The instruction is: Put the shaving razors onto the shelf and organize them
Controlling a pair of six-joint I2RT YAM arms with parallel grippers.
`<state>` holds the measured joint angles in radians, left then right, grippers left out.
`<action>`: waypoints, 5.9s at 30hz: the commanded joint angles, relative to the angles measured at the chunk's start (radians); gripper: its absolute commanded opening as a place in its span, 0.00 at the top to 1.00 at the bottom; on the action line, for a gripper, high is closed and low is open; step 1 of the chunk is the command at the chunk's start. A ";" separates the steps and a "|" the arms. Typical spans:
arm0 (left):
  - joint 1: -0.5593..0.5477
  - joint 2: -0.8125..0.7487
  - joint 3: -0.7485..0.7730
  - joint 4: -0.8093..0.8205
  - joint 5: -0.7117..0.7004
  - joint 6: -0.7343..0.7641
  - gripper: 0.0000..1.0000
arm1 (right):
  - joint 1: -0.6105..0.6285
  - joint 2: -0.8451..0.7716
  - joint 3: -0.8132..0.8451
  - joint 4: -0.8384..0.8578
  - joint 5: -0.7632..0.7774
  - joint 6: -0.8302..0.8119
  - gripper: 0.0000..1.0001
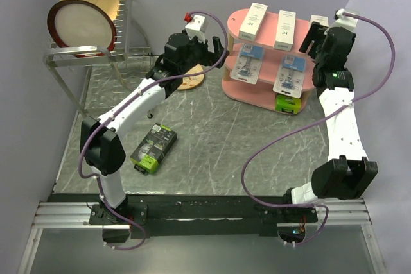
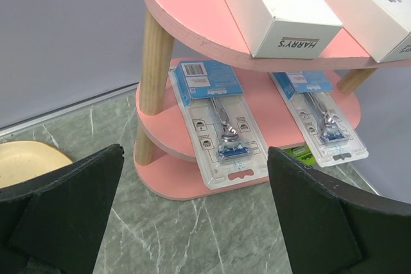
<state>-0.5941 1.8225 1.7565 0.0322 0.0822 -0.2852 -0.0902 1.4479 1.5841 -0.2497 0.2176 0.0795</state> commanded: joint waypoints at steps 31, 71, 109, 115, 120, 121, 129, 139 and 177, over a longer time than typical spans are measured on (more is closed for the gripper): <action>-0.012 -0.115 -0.144 0.023 0.099 0.038 0.01 | -0.119 -0.483 -0.329 -0.284 -0.251 0.091 0.00; 0.373 -0.543 -0.784 -0.781 0.102 0.796 0.01 | 0.372 -0.486 -0.748 -0.013 -0.690 0.036 0.00; 0.155 0.162 -0.336 -0.793 0.372 0.528 0.99 | 0.665 -0.136 -0.631 -0.017 -0.543 0.053 0.00; 0.148 0.250 -0.337 -0.733 0.274 0.370 0.99 | 0.659 -0.207 -0.668 -0.088 -0.511 0.043 0.00; 0.158 0.255 -0.393 -0.675 0.110 0.307 0.99 | 0.639 -0.198 -0.679 -0.086 -0.500 0.089 0.00; 0.168 0.253 -0.406 -0.670 0.064 0.294 0.99 | 0.635 -0.195 -0.679 -0.091 -0.500 0.094 0.00; 0.168 0.274 -0.416 -0.649 -0.079 0.319 0.99 | 0.615 -0.152 -0.680 -0.045 -0.527 0.127 0.00; 0.163 0.437 -0.223 -0.810 -0.127 0.238 0.96 | 0.624 -0.066 -0.674 0.007 -0.544 0.259 0.00; 0.097 0.492 -0.376 -0.907 0.241 0.126 0.89 | 0.682 0.339 -0.622 0.648 -0.782 0.962 0.06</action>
<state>-0.3786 2.0785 1.5372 -0.8051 0.5568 -0.1822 0.5808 1.7756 0.8768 0.1490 -0.5060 0.9436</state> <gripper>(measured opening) 0.067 0.959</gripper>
